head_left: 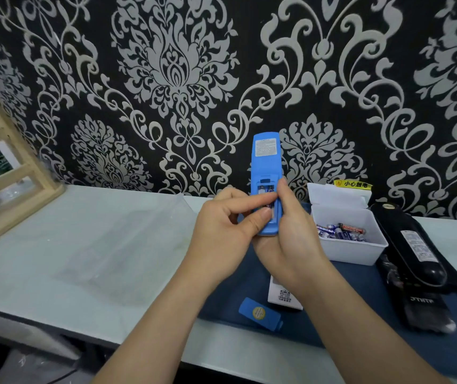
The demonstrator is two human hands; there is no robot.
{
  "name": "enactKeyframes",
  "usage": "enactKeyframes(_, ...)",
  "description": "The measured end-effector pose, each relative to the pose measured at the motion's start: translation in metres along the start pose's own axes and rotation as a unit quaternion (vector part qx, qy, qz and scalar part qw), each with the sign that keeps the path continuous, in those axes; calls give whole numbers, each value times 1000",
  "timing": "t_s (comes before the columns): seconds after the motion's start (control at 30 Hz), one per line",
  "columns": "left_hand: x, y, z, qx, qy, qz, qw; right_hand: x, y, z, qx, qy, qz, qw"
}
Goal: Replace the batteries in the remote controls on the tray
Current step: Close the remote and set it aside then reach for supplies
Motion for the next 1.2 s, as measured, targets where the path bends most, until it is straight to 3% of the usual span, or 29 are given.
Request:
enactKeyframes(0.17, 1, 1, 5, -5, 57, 12, 998, -1, 1, -4, 13, 21, -11, 1000)
enactKeyframes(0.37, -4, 1, 12, -24, -2, 27, 999, 1, 1, -6, 13, 40, -5, 999)
enactKeyframes(0.6, -12, -1, 18, -12, -45, 16, 999, 1, 2, -16, 73, 39, 12, 997)
enactKeyframes(0.87, -13, 0, 21, 14, -56, 11, 998, -4, 5, -26, 143, 129, 17, 981)
enactKeyframes(1.07, -6, -4, 26, -61, -7, -1, 998, -13, 9, -32, 143, 149, 20, 978)
enactKeyframes(1.2, 0, -8, 15, -28, 74, 29, 996, -7, 7, -22, 115, 189, 22, 975)
Point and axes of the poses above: each hand's wrist, its own y-axis away from the middle knuckle, its own z-axis out of the back of the hand, x = y × z, the point moved 7 cm from there along -y, towards the middle knuckle, and after that the axes turned 14 degrees about x, right-handed, at the moved point
